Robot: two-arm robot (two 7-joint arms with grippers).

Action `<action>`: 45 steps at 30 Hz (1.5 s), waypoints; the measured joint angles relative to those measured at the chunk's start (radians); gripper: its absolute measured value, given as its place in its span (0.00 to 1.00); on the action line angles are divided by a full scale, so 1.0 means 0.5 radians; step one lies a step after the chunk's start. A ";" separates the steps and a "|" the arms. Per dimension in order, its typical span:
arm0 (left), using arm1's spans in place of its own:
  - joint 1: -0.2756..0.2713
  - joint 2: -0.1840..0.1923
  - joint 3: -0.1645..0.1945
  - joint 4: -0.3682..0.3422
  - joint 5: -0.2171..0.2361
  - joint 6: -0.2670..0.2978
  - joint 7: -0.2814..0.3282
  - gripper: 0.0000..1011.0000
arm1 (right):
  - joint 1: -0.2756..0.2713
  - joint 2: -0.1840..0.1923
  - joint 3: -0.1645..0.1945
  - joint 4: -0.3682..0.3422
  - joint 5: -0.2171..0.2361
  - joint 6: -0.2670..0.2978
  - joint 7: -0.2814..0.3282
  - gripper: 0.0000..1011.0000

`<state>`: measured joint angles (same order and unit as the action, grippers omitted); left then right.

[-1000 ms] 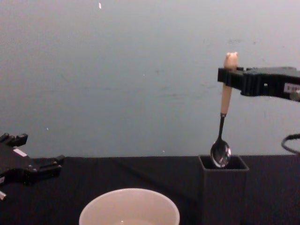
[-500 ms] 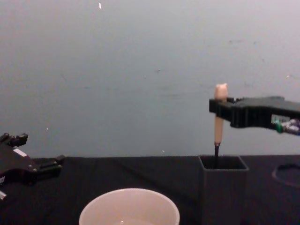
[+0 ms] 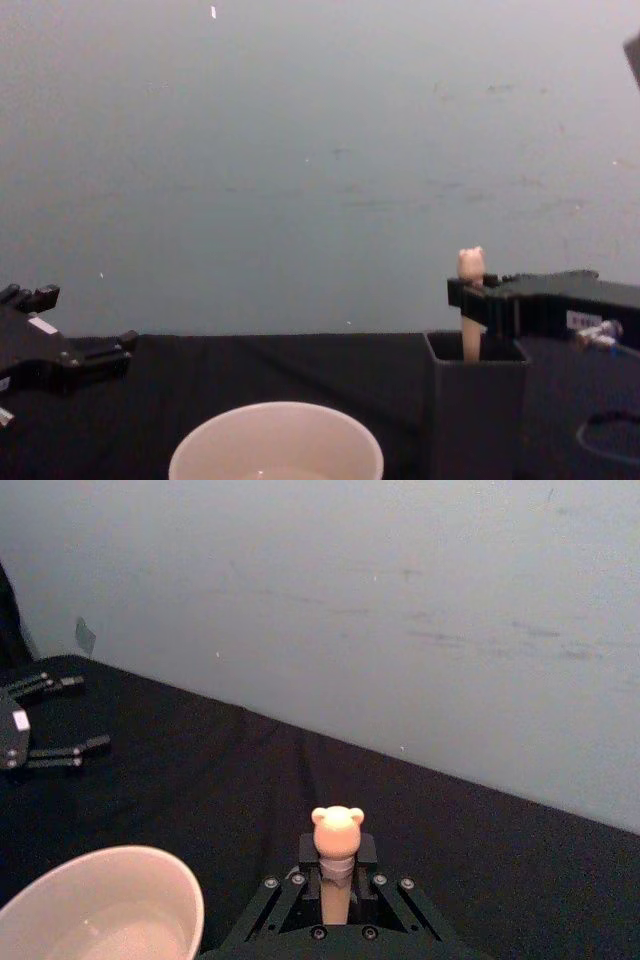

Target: Pick up the stirring spoon with one hand, stir inside the cup, then place it back in its original position.

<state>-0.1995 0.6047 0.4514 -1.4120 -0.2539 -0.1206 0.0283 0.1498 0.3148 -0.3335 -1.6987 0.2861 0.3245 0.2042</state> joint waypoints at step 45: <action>0.000 0.000 0.000 0.000 0.000 0.000 0.000 0.99 | -0.011 -0.020 0.002 0.033 -0.057 0.035 0.024 0.83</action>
<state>-0.1995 0.6047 0.4514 -1.4119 -0.2539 -0.1206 0.0283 0.1441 0.3048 -0.3325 -1.6822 0.2578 0.3422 0.2160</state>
